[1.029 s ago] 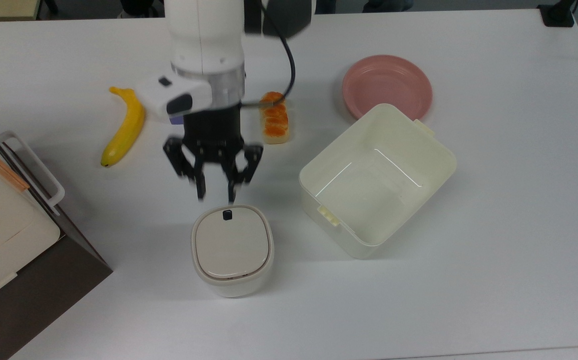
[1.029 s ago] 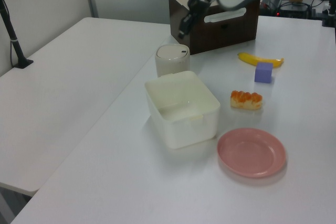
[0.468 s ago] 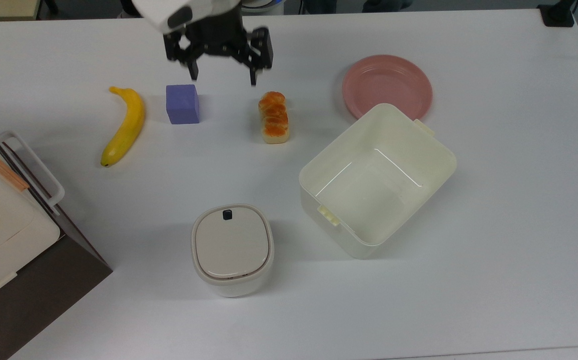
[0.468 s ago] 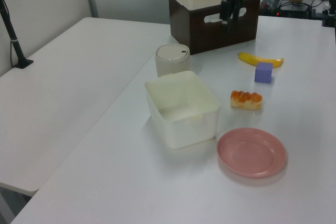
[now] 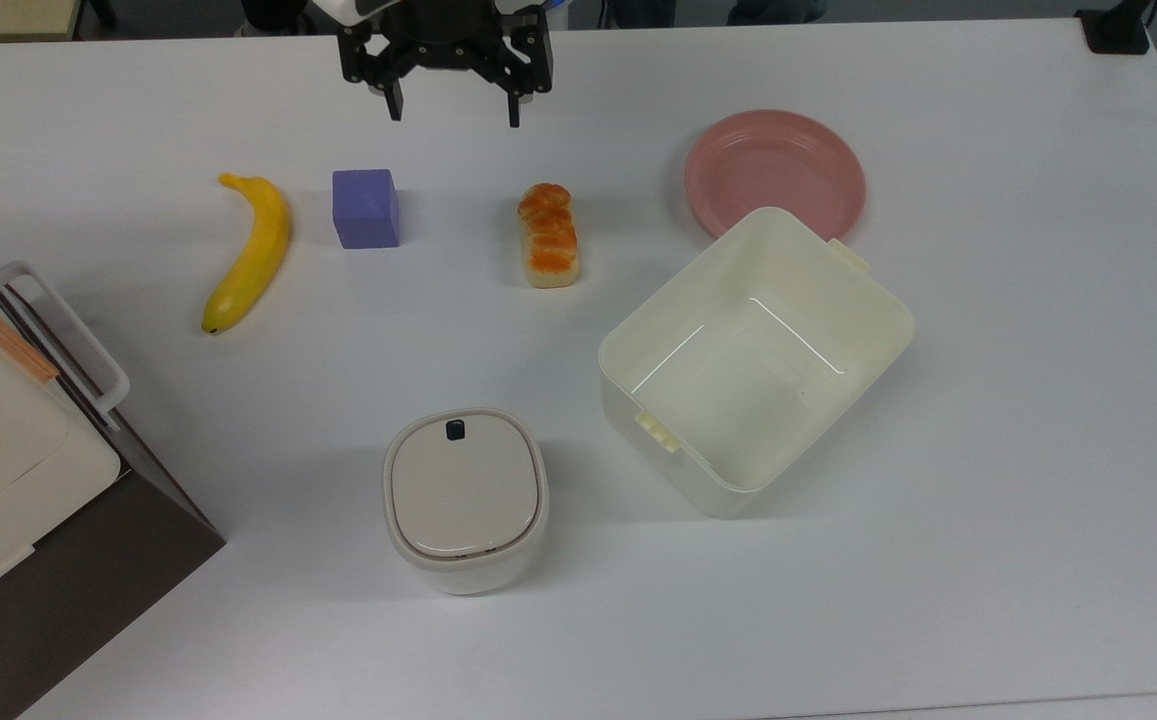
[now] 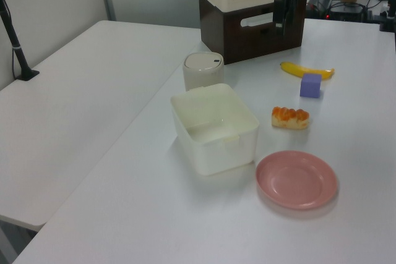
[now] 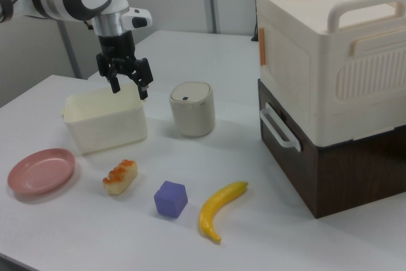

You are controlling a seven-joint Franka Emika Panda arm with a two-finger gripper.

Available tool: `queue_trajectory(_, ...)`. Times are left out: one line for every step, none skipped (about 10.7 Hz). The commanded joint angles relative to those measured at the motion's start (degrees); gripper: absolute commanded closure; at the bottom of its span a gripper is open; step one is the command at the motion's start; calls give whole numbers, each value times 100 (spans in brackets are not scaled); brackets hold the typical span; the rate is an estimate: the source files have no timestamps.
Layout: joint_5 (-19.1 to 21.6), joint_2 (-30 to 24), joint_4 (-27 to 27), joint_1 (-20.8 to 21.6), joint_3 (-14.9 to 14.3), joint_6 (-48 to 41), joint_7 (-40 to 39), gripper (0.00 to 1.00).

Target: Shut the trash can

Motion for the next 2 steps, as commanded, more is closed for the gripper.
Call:
queue_trajectory(-102, -203, -292, -47, 80, 24, -99, 0)
queue_trajectory(-102, -204, -292, -47, 71, 16, -99, 0)
